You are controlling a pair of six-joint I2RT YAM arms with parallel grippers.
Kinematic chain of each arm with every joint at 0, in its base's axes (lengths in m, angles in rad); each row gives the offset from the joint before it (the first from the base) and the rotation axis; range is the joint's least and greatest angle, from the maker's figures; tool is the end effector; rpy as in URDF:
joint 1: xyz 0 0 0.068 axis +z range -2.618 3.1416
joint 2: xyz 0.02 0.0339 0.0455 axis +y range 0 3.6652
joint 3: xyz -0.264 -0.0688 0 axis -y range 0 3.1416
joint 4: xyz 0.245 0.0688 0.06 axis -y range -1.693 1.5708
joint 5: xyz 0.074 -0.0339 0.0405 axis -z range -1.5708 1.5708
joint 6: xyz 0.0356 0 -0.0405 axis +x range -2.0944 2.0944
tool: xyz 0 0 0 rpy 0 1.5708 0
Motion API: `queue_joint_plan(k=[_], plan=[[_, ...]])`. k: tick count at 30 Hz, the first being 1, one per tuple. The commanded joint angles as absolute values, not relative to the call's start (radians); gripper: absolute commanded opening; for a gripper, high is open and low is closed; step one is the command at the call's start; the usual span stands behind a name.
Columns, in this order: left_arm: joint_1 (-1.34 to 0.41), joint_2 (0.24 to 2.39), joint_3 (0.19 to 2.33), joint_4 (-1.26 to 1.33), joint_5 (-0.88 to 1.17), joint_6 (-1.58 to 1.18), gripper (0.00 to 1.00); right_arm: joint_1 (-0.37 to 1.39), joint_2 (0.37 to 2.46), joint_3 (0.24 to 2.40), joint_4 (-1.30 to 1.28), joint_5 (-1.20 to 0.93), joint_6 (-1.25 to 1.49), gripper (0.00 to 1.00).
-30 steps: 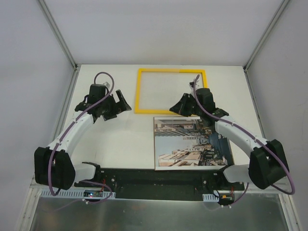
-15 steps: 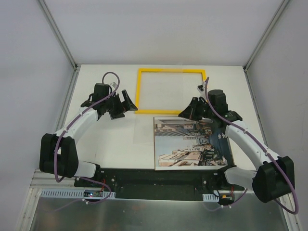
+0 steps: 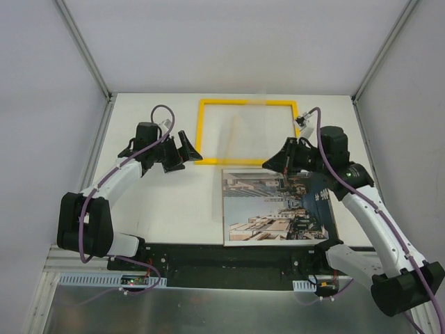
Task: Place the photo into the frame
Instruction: Pass from the right arm to the left
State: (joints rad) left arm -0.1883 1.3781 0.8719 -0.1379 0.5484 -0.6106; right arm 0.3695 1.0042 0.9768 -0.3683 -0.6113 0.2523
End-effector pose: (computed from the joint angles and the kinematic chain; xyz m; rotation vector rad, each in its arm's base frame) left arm 0.2876 -0.0737 0.2436 -0.1648 2.3000 -1.0354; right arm 0.1978 0.0985 0.3498 -0.5323 1.9556 0.9999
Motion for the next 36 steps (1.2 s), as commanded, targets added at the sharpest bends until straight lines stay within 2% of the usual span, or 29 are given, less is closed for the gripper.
queue_joint_plan(k=[1, 12, 27, 31, 36], plan=[[-0.187, 1.345, 0.858, -0.003, 0.643, -0.644, 0.99, 0.362, 0.953, 1.1, -0.432, -0.675, 0.232, 0.01], [-0.189, 1.385, 0.743, 0.409, 0.853, -0.862, 0.99, 0.362, 0.917, 1.244, -0.529, -0.706, 0.253, 0.0], [-0.19, 1.414, 0.677, 0.894, 0.982, -1.189, 0.99, 0.361, 0.911, 1.335, -0.526, -0.722, 0.301, 0.01], [-0.19, 1.41, 0.686, 0.954, 0.999, -1.244, 0.98, 0.361, 0.913, 1.362, -0.532, -0.721, 0.305, 0.01], [-0.189, 1.397, 0.686, 0.907, 0.986, -1.217, 0.97, 0.362, 0.916, 1.42, -0.561, -0.716, 0.307, 0.01]])
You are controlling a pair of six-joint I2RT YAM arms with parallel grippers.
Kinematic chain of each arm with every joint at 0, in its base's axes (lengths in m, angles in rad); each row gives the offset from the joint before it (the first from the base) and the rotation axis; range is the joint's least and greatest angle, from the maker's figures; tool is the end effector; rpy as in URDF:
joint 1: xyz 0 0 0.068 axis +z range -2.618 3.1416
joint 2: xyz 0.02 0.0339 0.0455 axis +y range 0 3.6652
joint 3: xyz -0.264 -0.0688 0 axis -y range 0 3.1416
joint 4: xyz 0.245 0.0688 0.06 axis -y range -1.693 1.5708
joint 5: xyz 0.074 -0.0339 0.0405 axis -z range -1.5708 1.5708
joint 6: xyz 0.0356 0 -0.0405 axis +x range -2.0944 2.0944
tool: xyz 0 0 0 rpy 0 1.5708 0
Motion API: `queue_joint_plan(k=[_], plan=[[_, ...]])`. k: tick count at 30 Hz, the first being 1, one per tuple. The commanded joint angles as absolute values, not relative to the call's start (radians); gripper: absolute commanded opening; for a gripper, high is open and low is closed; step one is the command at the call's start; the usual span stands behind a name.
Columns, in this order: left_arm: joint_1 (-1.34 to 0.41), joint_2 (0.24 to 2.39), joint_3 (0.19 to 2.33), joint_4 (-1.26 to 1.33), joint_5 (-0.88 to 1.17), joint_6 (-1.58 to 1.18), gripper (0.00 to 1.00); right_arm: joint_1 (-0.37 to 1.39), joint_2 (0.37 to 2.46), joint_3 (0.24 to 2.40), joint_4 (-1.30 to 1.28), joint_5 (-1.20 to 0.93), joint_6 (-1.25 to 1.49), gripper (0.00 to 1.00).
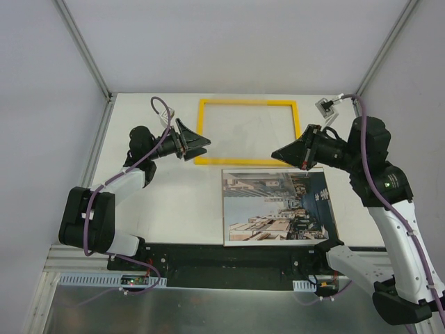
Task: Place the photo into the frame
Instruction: Pass from the right arm to the left
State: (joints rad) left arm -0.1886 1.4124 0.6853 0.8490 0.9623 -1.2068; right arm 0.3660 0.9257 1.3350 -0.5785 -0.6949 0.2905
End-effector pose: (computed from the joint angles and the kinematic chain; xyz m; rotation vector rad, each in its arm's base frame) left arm 0.2842 -0.0840 0.2676 0.0430 1.7996 -1.7459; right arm 0.1432 0.0793 0.4599 -0.5988 1.7242 1.0732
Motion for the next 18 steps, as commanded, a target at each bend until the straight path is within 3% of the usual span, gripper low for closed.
queue_joint_plan(k=[1, 8, 18], plan=[[-0.189, 1.396, 0.686, 0.897, 0.983, -1.21, 0.96, 0.364, 0.916, 1.43, -0.568, -0.715, 0.305, 0.0], [-0.184, 1.388, 0.701, 0.879, 0.983, -1.196, 0.98, 0.362, 0.91, 1.45, -0.584, -0.712, 0.308, 0.0], [-0.186, 1.41, 0.71, 1.098, 1.032, -1.382, 0.92, 0.36, 0.913, 1.443, -0.561, -0.716, 0.311, 0.0]])
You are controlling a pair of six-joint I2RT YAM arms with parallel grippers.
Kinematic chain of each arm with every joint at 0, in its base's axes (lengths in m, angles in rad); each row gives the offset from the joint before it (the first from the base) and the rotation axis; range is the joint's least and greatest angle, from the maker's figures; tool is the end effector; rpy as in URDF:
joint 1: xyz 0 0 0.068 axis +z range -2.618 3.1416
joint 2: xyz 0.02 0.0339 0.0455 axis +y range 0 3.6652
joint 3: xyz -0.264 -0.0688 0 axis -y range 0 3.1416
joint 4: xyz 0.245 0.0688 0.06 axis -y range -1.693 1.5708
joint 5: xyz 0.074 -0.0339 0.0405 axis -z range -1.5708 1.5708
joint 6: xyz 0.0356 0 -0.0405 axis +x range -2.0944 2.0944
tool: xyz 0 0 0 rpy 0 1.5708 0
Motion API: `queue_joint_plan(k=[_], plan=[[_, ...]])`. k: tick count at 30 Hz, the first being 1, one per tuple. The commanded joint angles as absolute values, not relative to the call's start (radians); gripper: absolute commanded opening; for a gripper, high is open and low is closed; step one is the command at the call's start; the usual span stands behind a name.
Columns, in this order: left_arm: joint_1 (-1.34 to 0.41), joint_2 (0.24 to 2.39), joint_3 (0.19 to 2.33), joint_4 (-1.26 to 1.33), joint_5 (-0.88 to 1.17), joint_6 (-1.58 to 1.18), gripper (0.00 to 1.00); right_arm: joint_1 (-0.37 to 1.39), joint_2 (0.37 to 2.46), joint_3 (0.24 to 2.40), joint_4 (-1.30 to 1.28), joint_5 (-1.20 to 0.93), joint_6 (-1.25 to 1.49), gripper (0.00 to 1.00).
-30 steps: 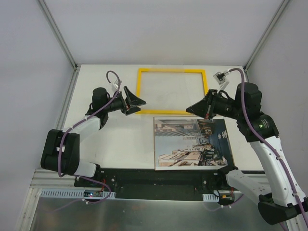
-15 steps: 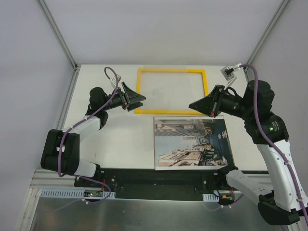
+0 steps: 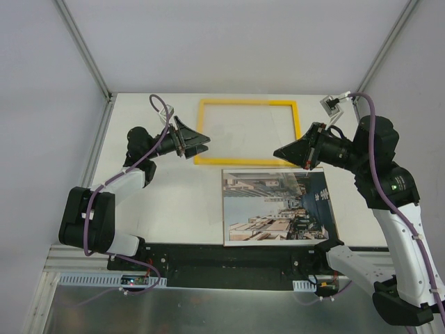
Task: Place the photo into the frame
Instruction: Pass from the right arm to the left
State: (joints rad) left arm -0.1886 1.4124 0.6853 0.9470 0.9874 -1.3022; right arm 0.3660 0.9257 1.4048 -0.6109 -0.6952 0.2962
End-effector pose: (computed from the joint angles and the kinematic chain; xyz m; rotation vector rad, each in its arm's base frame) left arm 0.2819 -0.0840 0.2766 0.0609 1.7560 -1.8116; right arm 0.1333 0.0755 0.4773 -0.6015 1.6882 1.0718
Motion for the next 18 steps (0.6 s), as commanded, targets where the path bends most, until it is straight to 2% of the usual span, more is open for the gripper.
queue_joint_plan(k=[1, 10, 14, 18], plan=[[-0.186, 1.41, 0.71, 1.121, 1.035, -1.405, 0.91, 0.362, 0.914, 1.447, -0.561, -0.715, 0.311, 0.01], [-0.184, 1.342, 0.709, 1.161, 1.054, -1.476, 0.73, 0.33, 0.925, 1.43, -0.6, -0.703, 0.252, 0.01], [-0.184, 1.299, 0.712, 1.138, 1.055, -1.482, 0.59, 0.27, 0.923, 1.42, -0.632, -0.718, 0.212, 0.0], [-0.183, 1.25, 0.712, 1.086, 1.057, -1.47, 0.52, 0.195, 0.925, 1.387, -0.638, -0.752, 0.19, 0.0]])
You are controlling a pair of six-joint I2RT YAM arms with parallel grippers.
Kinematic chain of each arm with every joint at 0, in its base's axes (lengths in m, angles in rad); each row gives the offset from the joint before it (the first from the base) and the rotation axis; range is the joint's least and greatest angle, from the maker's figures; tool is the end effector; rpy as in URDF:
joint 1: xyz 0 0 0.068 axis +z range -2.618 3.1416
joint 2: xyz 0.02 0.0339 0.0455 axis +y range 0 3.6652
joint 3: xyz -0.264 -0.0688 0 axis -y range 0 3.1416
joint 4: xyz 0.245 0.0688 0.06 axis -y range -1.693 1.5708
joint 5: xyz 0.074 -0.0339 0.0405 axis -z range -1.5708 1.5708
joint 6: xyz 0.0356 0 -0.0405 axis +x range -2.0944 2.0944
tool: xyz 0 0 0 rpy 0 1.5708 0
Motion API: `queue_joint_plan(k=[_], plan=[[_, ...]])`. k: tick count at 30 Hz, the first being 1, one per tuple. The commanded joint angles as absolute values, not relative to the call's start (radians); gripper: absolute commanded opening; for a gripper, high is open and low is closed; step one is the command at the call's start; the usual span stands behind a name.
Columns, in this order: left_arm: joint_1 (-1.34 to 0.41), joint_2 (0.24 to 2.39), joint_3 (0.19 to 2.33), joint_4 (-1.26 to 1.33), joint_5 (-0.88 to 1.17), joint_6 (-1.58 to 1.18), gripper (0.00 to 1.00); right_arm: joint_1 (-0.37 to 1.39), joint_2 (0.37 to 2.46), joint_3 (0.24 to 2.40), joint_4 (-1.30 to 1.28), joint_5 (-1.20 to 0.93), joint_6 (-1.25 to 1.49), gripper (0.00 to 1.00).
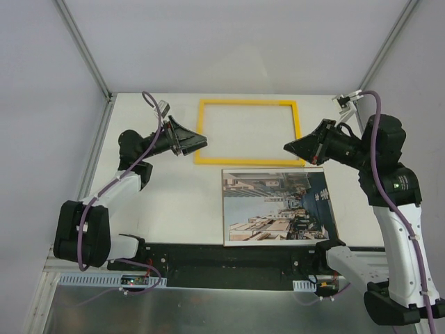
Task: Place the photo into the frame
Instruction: Pass from the right arm to the left
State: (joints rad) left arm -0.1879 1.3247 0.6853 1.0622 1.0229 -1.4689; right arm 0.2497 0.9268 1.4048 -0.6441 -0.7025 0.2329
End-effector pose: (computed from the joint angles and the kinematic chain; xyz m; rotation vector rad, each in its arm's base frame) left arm 0.2620 -0.0808 0.3095 0.1237 1.6604 -1.9100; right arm 0.1408 0.0597 0.4739 -0.5459 1.7092 0.9564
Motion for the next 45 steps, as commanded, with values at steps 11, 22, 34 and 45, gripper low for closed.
queue_joint_plan(k=[11, 22, 34, 45], plan=[[-0.183, 1.177, 0.739, 0.927, 1.071, -1.408, 0.38, 0.117, 0.917, 1.276, -0.572, -0.764, 0.204, 0.01], [-0.175, 1.144, 0.787, 0.772, 1.052, -1.331, 0.45, 0.046, 0.871, 1.166, -0.477, -0.778, 0.261, 0.0], [-0.175, 1.154, 0.798, 0.72, 1.039, -1.312, 0.1, 0.046, 0.854, 1.072, -0.407, -0.792, 0.299, 0.01], [-0.124, 1.12, 0.962, 0.275, 0.887, -1.101, 0.0, 0.046, 0.871, 1.089, -0.483, -0.548, 0.184, 0.81]])
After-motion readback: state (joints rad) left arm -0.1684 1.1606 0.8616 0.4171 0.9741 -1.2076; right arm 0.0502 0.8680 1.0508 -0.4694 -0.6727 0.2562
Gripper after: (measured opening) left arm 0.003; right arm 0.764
